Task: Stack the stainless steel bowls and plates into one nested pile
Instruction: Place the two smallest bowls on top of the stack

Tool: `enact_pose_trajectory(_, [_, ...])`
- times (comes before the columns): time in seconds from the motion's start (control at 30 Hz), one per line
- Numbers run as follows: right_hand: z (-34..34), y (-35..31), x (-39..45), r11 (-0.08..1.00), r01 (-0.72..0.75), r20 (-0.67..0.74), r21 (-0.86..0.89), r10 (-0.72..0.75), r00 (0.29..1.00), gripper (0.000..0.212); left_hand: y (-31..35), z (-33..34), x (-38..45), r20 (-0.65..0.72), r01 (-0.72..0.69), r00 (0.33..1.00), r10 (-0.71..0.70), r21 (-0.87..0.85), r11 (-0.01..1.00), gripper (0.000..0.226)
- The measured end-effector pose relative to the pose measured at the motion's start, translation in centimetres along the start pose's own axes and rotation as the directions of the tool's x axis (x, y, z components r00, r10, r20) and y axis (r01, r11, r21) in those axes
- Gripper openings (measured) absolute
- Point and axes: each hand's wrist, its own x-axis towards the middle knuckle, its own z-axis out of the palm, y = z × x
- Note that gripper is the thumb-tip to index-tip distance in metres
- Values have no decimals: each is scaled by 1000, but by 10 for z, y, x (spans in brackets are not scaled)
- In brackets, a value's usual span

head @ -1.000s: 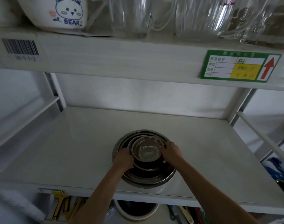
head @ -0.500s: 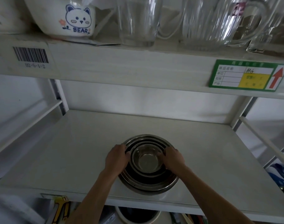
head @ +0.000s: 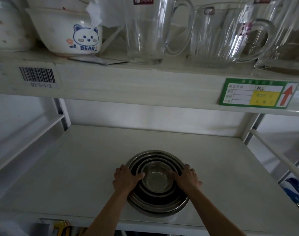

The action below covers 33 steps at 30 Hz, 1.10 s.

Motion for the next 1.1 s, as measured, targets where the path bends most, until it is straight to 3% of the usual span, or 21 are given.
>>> enact_pose_trajectory(0.43, [15, -1, -2, 1000, -11, -109, 5, 12, 994, 72, -3, 10, 2, -110, -40, 993, 46, 55, 998, 99])
enact_pose_trajectory(0.83, [18, -1, 1, 999, -6, -127, -33, 2, 992, 74, -3, 15, 3, -130, -44, 990, 56, 89, 995, 99])
enact_pose_trajectory(1.1, [17, 3, -3, 999, 29, -142, 45, -22, 990, 78, -2, 12, 2, -115, -43, 992, 51, 67, 997, 106])
